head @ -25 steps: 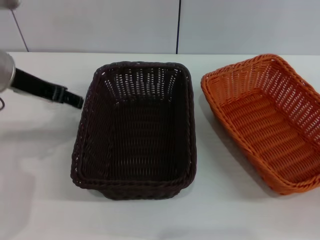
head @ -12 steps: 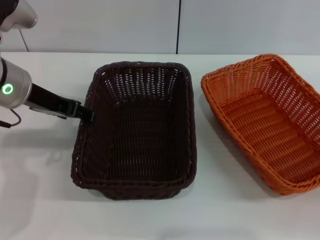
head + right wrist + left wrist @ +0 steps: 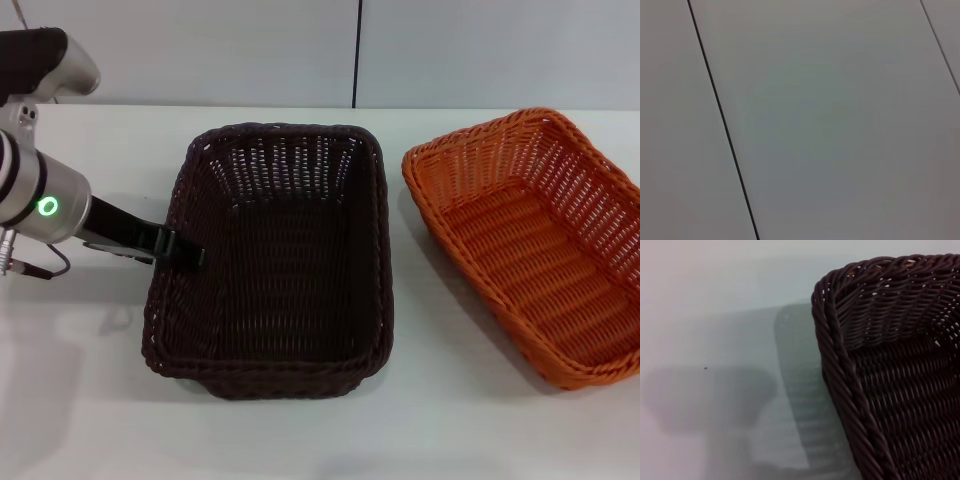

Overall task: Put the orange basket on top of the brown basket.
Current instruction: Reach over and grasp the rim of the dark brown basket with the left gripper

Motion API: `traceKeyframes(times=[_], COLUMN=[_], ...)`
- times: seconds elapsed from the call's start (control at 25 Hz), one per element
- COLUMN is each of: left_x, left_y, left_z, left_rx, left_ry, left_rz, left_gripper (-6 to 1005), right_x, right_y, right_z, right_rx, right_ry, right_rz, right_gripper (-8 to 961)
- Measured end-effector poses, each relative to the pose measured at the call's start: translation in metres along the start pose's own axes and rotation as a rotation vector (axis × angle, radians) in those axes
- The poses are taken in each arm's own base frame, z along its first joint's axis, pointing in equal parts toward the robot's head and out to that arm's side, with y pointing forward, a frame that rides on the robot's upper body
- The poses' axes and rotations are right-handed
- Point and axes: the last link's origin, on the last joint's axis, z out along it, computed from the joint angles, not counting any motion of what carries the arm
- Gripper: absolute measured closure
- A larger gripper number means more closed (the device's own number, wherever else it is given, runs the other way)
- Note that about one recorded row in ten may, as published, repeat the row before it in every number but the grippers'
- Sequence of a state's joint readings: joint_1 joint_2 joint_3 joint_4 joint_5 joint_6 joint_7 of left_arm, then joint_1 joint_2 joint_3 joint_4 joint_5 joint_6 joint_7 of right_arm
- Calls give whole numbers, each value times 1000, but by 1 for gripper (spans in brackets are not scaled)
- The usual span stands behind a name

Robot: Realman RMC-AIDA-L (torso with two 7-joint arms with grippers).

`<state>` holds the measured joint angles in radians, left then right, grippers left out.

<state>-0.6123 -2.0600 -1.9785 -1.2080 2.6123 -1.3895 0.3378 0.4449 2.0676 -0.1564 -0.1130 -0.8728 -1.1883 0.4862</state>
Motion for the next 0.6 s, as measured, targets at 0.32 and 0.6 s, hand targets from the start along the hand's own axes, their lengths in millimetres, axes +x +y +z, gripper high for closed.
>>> traceKeyframes(times=[0.32, 0.6], left_x=[2, 2], left_y=[1, 1], left_z=[0, 0], left_rx=[12, 13], left_ry=[16, 18], left_rz=[23, 32], left_gripper=[401, 532], right_x=[0, 2], right_y=[0, -1], right_z=[0, -2], right_rx=[2, 6], right_ry=[2, 9], right_rz=[0, 2], right_gripper=[110, 111])
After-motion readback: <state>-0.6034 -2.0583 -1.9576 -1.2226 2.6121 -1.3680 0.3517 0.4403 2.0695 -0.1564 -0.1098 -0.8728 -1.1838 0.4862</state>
